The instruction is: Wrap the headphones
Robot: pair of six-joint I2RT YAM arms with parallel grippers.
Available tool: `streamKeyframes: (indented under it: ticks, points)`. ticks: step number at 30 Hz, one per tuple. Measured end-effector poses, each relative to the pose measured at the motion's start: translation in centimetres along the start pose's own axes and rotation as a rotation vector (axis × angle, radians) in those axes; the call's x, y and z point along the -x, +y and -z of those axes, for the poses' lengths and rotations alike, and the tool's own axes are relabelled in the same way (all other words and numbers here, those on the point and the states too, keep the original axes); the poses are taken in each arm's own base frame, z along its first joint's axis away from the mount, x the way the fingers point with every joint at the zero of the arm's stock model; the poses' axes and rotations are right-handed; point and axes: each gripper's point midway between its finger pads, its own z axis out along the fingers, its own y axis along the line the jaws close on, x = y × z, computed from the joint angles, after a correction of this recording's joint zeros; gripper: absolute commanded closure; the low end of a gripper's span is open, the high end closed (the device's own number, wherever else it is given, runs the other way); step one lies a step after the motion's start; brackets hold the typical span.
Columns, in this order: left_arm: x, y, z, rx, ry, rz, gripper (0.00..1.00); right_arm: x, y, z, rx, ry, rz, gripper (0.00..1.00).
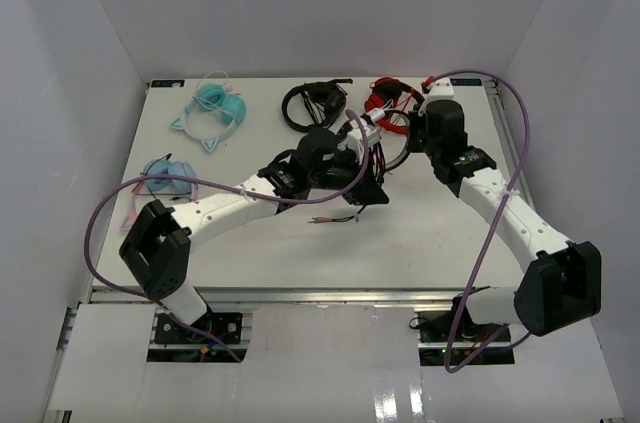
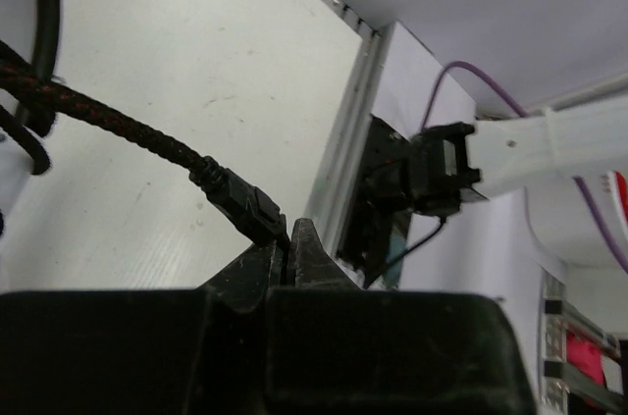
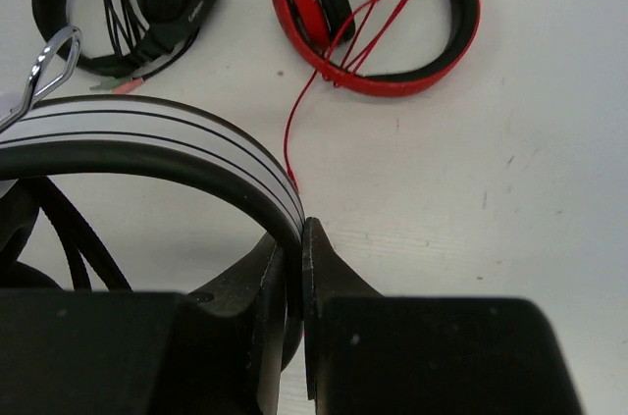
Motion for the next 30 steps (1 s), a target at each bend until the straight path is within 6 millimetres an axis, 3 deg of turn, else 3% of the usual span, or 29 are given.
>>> streamKeyframes:
  ticks: [4, 9, 14, 19, 23, 27, 30]
  points:
    - [-4.2, 3.8, -2.3, 0.125, 0.024, 0.037, 0.92, -4.5, -0.4, -0.9, 0.030, 0.115, -0.075, 0.92]
    - [-7.8, 7.9, -2.4, 0.270, 0.046, 0.063, 0.79, -11.3, 0.0, -2.5, 0.056, 0.292, -0.138, 0.92]
    - [-9.8, 9.6, -2.1, 0.340, 0.066, 0.055, 0.60, -14.4, 1.3, -4.4, 0.096, 0.375, -0.189, 0.92]
    - [-12.2, 10.8, -1.7, 0.378, 0.105, 0.059, 0.52, -16.6, 1.8, -5.8, 0.107, 0.421, -0.202, 0.89]
    - [-14.0, 11.6, -1.4, 0.396, 0.144, 0.070, 0.46, -18.0, 2.1, -6.1, 0.114, 0.456, -0.199, 0.74]
    - [-14.5, 11.7, -1.0, 0.406, 0.153, 0.068, 0.38, -17.2, 2.7, -6.4, 0.151, 0.427, -0.200, 0.48]
    - [-14.2, 11.0, 0.1, 0.408, 0.154, 0.051, 0.12, -15.9, 2.9, -6.2, 0.171, 0.390, -0.180, 0.23]
